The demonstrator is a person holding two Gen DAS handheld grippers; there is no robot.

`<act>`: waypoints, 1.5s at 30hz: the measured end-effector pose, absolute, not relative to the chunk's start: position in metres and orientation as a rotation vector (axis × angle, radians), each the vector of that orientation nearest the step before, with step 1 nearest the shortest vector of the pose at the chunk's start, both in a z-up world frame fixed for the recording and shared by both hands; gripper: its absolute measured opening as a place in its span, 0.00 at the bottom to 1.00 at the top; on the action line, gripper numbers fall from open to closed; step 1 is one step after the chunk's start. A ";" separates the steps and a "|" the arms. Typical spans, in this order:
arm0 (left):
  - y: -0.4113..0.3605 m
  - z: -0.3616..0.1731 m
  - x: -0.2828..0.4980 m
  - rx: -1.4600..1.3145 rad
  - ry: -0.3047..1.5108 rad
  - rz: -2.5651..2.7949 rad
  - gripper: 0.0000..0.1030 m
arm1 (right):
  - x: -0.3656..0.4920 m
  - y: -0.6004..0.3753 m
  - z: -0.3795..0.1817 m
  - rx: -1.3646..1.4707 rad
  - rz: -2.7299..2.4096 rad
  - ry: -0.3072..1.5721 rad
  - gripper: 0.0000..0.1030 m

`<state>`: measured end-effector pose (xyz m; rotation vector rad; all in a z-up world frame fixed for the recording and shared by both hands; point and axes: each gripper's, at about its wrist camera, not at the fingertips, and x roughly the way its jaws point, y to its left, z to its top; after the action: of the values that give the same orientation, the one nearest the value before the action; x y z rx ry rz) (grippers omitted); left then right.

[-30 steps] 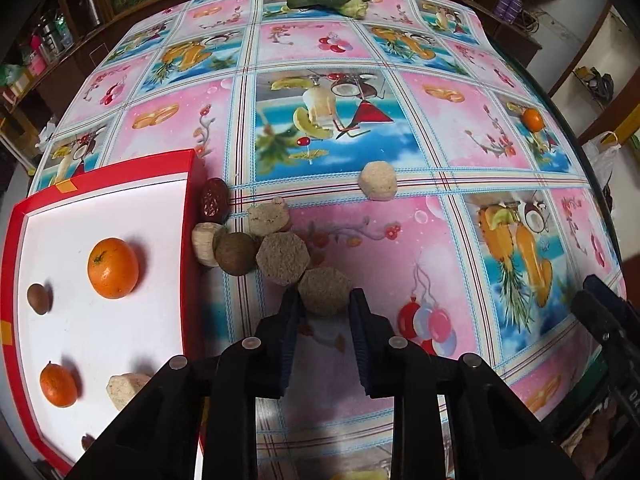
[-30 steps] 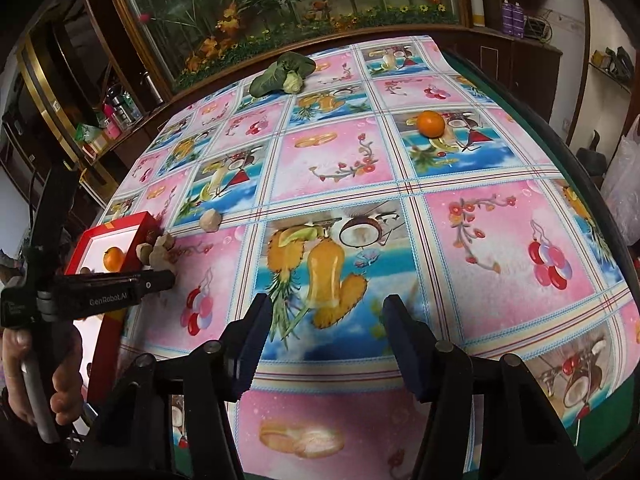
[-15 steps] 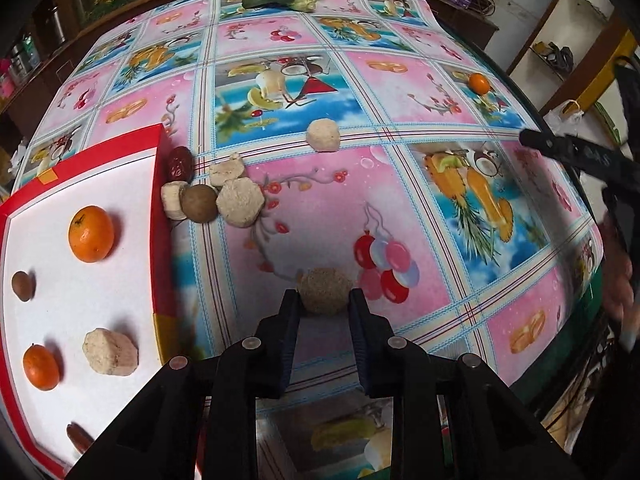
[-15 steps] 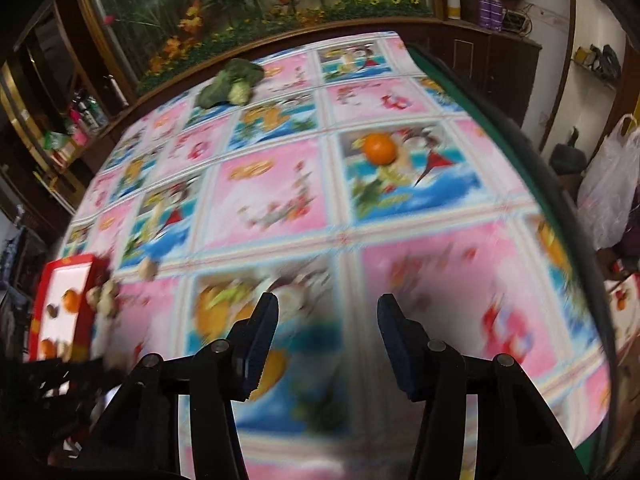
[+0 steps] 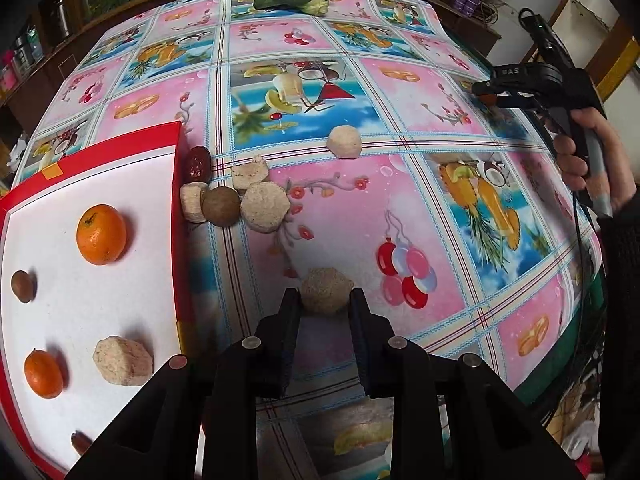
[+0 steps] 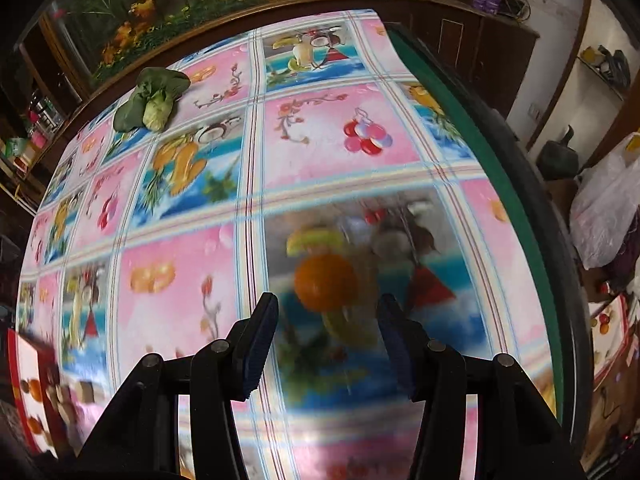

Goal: Organize fruits
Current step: 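Grasp a beige round piece with the left tool while the right tool grasps an orange, then carry the beige piece and orange into the tray and open both tools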

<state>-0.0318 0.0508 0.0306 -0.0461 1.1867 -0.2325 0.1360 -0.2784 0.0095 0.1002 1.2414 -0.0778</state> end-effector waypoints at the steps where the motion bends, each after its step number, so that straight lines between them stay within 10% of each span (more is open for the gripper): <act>1: 0.051 0.031 -0.031 -0.045 1.186 -0.232 0.24 | 0.140 -0.276 0.007 0.088 -0.088 1.248 0.47; 4: 0.051 0.031 -0.032 -0.043 1.184 -0.230 0.24 | 0.146 -0.269 0.003 0.036 -0.124 1.251 0.32; 45: 0.190 0.135 -0.203 -0.249 1.006 -0.107 0.23 | -0.136 0.003 0.097 -0.118 0.472 1.087 0.29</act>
<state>-0.2030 0.1905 0.1353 -0.2494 1.0062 -0.1073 -0.1357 0.0030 0.0972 -0.1181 1.0871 0.4716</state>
